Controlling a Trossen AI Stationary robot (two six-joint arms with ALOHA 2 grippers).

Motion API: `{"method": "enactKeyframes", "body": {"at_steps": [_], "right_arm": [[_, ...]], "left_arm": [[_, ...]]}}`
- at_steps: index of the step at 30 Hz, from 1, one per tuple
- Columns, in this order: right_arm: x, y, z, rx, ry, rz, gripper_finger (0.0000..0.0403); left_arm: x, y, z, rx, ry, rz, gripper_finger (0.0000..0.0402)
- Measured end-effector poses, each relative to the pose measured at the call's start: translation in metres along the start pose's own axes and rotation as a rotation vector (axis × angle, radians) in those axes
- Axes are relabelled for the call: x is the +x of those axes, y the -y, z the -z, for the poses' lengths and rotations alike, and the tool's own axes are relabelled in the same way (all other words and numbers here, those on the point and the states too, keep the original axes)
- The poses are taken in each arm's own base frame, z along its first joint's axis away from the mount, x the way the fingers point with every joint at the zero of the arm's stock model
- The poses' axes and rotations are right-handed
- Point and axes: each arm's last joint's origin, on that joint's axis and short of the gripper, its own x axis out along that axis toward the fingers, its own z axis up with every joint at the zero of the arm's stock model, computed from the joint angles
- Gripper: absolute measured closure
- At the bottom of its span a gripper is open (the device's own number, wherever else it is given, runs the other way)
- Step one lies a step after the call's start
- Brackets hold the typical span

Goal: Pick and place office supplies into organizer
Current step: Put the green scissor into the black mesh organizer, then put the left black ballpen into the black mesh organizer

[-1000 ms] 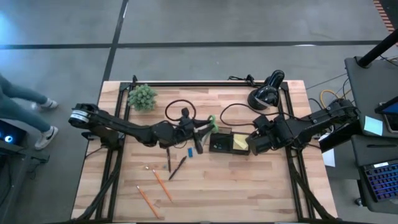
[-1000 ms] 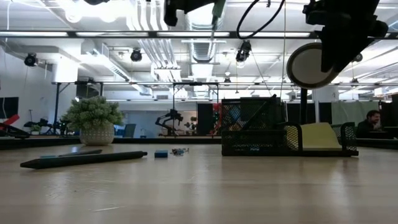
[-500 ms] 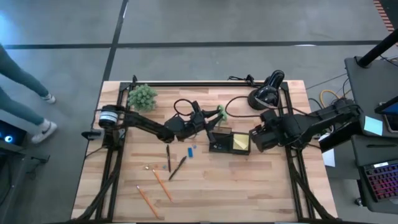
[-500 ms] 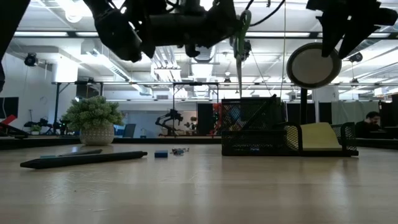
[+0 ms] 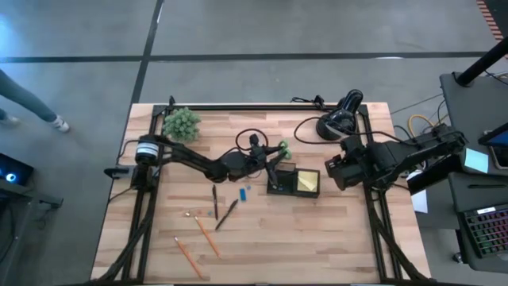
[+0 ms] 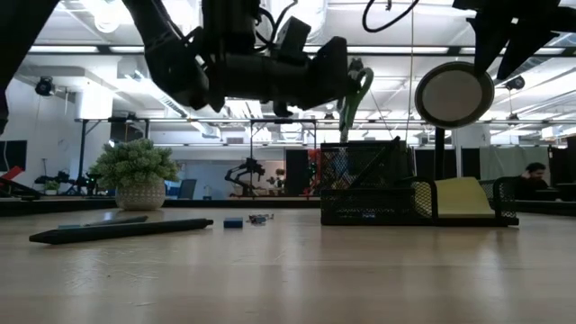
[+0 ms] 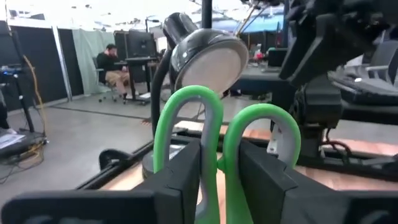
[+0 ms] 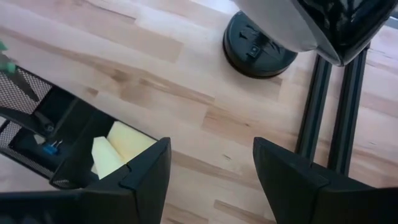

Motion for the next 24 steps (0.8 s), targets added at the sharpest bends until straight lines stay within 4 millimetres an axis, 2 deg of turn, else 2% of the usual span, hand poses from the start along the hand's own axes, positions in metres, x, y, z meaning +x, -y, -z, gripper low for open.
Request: {"method": "enactKeyframes", "body": {"at_steps": [6, 11, 18, 24], "right_arm": [[-0.001, 0.002, -0.001, -0.005, 0.0, -0.009, 0.0183], [-0.002, 0.004, -0.001, -0.011, 0.0, -0.012, 0.0183], [-0.001, 0.004, -0.001, -0.025, 0.025, -0.011, 0.0183], [-0.001, 0.004, -0.003, -0.024, 0.068, -0.008, 0.0183]], "left_arm": [[-0.001, 0.003, 0.01, -0.015, -0.044, 0.002, 0.0236], [-0.007, 0.009, 0.0, -0.03, -0.109, 0.022, 0.0174], [-0.033, 0.018, -0.049, 0.025, -0.218, 0.05, 0.0158], [-0.081, 0.018, -0.109, 0.084, -0.28, -0.033, 0.0157]]}}
